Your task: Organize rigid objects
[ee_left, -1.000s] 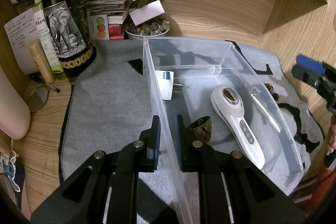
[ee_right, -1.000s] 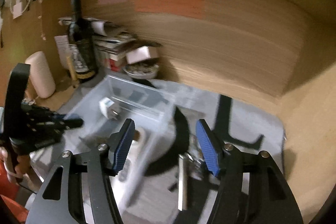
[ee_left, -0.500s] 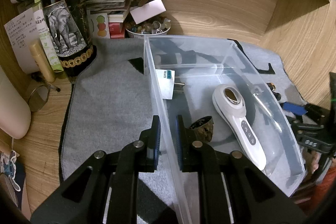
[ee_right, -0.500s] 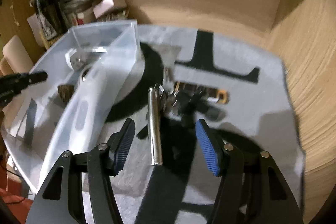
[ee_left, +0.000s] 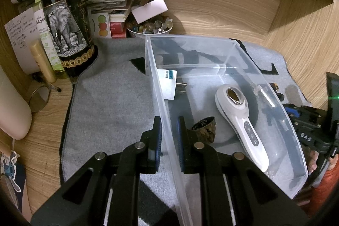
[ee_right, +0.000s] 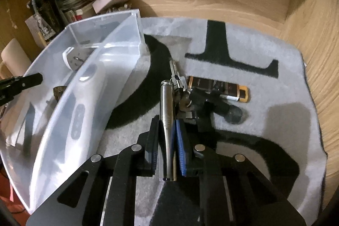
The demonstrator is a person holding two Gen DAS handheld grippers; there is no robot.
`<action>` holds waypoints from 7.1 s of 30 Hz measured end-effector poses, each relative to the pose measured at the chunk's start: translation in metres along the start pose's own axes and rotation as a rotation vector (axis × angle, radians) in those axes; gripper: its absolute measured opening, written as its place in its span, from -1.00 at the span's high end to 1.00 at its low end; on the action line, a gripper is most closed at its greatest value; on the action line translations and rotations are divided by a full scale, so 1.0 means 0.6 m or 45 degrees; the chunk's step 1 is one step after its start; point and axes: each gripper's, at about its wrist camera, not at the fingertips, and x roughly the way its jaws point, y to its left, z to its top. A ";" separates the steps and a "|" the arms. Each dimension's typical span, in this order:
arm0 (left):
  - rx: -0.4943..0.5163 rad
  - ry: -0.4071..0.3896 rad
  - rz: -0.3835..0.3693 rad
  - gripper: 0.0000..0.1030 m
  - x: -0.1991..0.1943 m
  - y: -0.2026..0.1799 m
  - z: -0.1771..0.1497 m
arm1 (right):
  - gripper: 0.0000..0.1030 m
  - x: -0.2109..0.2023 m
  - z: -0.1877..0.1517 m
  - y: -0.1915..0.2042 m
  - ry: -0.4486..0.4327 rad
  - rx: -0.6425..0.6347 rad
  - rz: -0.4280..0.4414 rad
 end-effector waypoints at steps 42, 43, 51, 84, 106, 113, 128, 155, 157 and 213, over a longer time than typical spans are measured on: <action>-0.006 -0.017 -0.020 0.74 -0.010 -0.002 -0.003 | 0.72 -0.048 0.086 0.168 -0.144 -0.276 0.231; -0.007 -0.018 -0.020 0.74 -0.010 -0.003 -0.003 | 0.72 -0.039 0.087 0.172 -0.117 -0.282 0.231; -0.003 -0.019 -0.018 0.74 -0.008 -0.004 -0.004 | 0.71 -0.001 0.083 0.181 0.024 -0.296 0.243; -0.004 -0.003 -0.008 0.74 -0.001 -0.002 -0.002 | -0.12 -0.062 0.025 -0.029 -0.055 0.045 -0.079; -0.010 0.014 -0.003 0.74 0.006 0.000 0.002 | -0.12 0.031 0.045 -0.074 0.037 0.123 -0.107; -0.010 0.010 -0.004 0.74 0.005 0.000 0.002 | -0.13 0.049 0.054 -0.071 0.061 0.085 -0.127; -0.007 0.005 -0.004 0.74 0.002 0.001 0.002 | -0.08 -0.009 0.044 -0.062 -0.055 0.100 -0.115; -0.003 -0.003 -0.022 0.74 -0.003 -0.002 -0.001 | -0.08 -0.040 0.111 0.161 -0.204 -0.303 0.157; -0.004 -0.004 -0.026 0.74 -0.002 -0.001 -0.002 | -0.08 -0.028 0.109 0.167 -0.168 -0.313 0.174; 0.001 0.004 -0.010 0.74 -0.001 -0.002 -0.001 | 0.14 0.035 0.018 -0.071 0.062 0.073 -0.102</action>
